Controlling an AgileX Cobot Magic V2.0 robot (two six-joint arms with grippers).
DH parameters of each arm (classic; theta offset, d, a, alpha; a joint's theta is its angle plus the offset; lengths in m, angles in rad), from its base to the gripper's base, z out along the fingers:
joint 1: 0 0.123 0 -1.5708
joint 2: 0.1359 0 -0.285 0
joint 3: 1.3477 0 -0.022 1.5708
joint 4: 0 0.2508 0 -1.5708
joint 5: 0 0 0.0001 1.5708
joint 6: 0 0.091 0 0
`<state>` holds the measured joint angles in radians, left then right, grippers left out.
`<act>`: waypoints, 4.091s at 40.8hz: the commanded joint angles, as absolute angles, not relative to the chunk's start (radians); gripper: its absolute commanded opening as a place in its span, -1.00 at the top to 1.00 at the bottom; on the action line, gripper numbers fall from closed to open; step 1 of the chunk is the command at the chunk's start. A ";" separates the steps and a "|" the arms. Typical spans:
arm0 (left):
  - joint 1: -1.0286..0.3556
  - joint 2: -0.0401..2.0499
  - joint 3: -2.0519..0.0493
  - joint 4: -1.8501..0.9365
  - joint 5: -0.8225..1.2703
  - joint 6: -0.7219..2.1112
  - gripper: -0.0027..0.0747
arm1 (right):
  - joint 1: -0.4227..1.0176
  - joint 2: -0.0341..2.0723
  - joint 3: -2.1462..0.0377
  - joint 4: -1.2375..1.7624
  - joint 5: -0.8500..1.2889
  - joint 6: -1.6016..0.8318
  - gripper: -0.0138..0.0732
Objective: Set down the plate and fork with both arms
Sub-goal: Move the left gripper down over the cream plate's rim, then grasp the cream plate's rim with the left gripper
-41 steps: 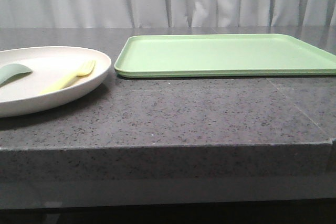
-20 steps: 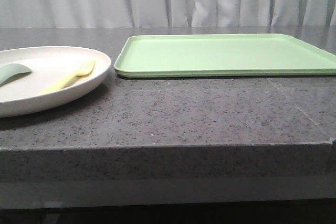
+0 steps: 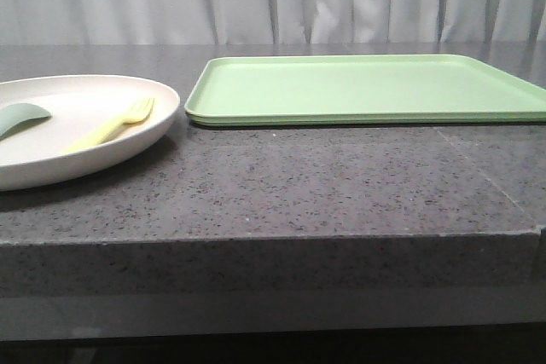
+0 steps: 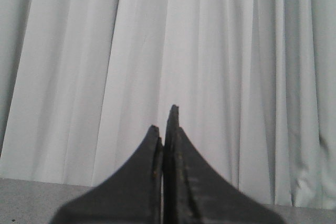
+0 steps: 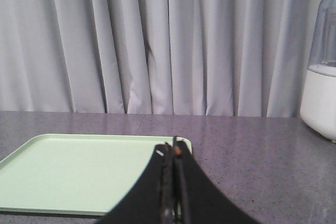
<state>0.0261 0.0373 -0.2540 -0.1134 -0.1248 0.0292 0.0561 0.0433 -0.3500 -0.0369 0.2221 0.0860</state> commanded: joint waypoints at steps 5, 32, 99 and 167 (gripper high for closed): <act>0.028 0.231 -0.437 -0.114 -0.006 0.026 0.98 | 0.052 0.252 -0.539 -0.050 0.277 0.080 0.84; 0.028 0.541 -0.557 -0.031 0.139 0.026 0.85 | 0.052 0.499 -0.634 0.059 0.304 0.080 0.74; 0.028 1.352 -1.055 -0.105 0.779 0.026 -0.56 | 0.052 0.499 -0.632 0.005 0.305 0.080 -0.63; 0.164 1.441 -1.253 -0.495 0.797 0.088 0.98 | 0.052 0.499 -0.632 0.005 0.314 0.080 -0.63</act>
<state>0.1750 1.4854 -1.1916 -0.4005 0.8262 0.0858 0.0561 0.4886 -0.5956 0.0162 0.3862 0.0860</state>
